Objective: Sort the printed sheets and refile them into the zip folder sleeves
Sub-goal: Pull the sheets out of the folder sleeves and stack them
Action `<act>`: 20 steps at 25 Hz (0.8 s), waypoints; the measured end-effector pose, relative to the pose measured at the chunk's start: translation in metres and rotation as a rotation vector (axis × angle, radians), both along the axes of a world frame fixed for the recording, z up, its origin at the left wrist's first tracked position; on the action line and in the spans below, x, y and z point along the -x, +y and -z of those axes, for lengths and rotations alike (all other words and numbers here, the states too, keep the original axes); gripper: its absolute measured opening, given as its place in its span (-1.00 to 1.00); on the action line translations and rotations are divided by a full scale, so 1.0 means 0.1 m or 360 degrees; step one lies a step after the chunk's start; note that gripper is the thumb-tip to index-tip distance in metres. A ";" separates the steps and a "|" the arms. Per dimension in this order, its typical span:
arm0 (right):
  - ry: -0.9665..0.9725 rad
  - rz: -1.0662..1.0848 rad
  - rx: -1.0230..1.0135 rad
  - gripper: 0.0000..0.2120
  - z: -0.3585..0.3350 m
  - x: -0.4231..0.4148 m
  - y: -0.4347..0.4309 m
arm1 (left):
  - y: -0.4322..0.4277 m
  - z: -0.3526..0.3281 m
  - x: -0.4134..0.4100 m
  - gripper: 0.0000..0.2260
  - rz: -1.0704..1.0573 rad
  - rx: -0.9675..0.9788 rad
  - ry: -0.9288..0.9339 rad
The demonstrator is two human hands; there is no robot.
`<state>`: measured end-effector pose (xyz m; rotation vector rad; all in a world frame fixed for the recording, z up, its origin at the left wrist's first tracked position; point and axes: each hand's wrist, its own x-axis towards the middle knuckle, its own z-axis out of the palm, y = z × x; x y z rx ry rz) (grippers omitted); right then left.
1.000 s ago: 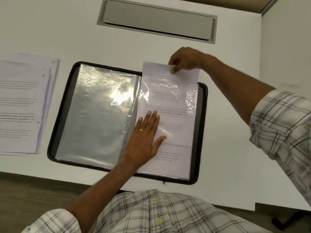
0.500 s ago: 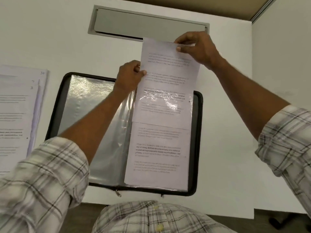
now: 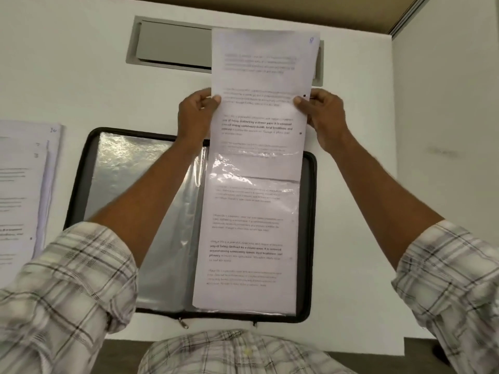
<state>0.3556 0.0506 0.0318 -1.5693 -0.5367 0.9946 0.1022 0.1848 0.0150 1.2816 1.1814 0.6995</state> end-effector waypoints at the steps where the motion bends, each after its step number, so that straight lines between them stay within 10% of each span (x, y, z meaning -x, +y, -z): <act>1: -0.0010 0.0019 -0.0067 -0.75 -0.09 -0.04 0.04 | -0.04 0.00 0.00 -0.73 0.0006 0.0033 0.0005; 9: -0.0069 -0.0052 -0.0449 -0.74 -0.78 -0.02 0.23 | 0.01 -0.65 0.00 -0.84 -0.0266 -0.0062 -0.0340; 20: 0.0111 -0.0167 -0.0113 -0.68 -0.55 1.46 -0.16 | -0.44 -0.92 1.58 -0.86 -0.0257 0.0003 -0.0131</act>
